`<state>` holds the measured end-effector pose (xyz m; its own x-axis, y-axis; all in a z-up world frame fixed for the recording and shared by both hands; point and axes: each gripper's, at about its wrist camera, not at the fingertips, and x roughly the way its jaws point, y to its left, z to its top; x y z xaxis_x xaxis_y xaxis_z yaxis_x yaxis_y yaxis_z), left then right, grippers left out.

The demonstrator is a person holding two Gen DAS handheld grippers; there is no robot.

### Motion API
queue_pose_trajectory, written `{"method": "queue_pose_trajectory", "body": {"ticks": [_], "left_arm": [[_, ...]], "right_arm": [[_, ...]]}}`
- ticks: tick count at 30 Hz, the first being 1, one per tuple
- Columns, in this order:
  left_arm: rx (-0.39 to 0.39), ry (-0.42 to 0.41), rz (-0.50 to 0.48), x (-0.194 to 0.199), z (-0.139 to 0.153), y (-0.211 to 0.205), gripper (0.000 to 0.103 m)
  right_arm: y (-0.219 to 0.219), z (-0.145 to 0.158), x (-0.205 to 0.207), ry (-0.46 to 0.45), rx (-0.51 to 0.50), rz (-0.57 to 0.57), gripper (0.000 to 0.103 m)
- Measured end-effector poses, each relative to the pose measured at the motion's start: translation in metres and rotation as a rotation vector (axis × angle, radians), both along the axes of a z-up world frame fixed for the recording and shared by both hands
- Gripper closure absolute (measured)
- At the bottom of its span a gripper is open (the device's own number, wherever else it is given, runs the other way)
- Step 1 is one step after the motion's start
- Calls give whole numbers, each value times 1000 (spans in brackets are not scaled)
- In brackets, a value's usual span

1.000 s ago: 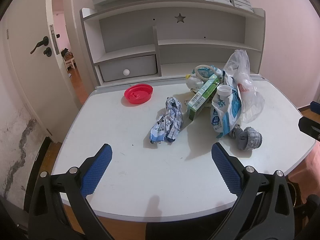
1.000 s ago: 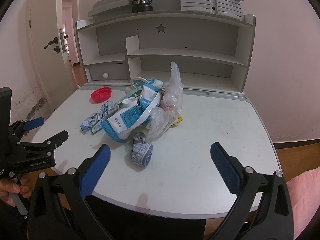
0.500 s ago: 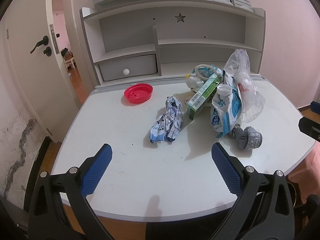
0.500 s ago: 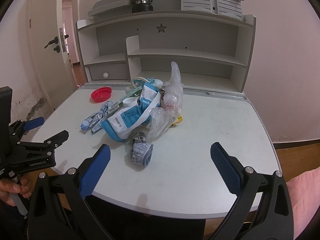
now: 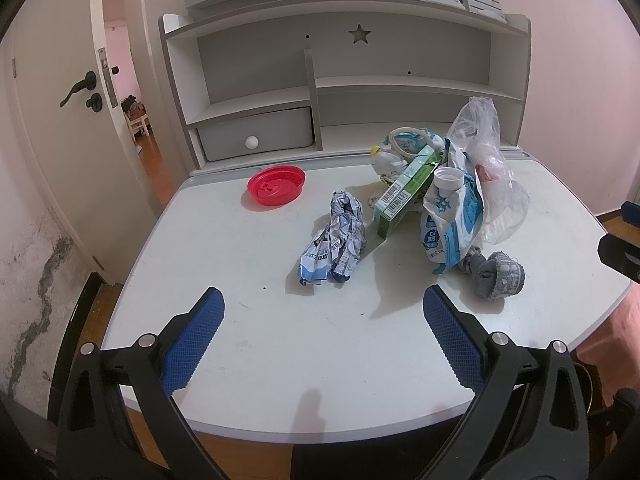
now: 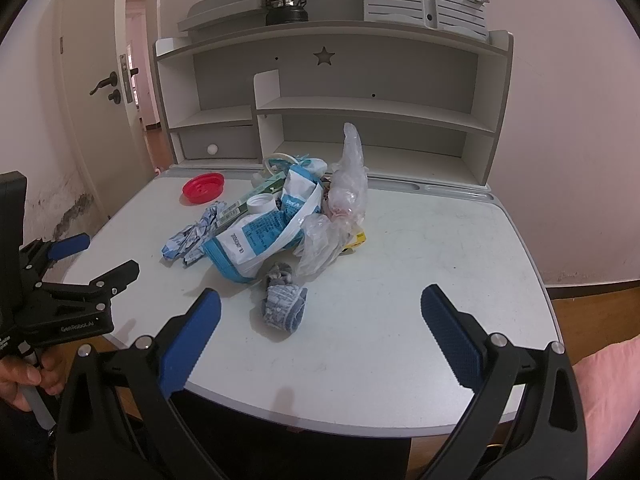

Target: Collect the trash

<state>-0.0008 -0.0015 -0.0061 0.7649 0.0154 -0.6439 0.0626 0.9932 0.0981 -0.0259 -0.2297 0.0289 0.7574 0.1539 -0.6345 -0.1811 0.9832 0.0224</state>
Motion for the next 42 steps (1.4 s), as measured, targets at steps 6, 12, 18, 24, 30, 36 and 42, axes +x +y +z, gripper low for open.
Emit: {"method": "queue_pose_trajectory", "body": {"ticks": [6, 12, 18, 24, 30, 36, 42], "left_arm": [[1, 1, -1, -2, -5, -2, 6], [0, 0, -1, 1, 0, 0, 6], [2, 1, -2, 1, 0, -1, 6], [-1, 6, -2, 1, -3, -1, 6], [-11, 22, -11, 6, -9, 3, 6], [-17, 62, -43, 29, -23, 11, 6], [-72, 132, -63, 80, -40, 18, 6]], "right_arm": [[0, 0, 0, 1, -1, -1, 6], [0, 0, 0, 0, 0, 0, 6], [0, 0, 0, 1, 0, 0, 6], [0, 1, 0, 1, 0, 0, 6], [1, -2, 0, 6, -4, 10, 6], [2, -21, 11, 63, 4, 52, 6], [7, -57, 27, 162, 12, 81, 6]]}}
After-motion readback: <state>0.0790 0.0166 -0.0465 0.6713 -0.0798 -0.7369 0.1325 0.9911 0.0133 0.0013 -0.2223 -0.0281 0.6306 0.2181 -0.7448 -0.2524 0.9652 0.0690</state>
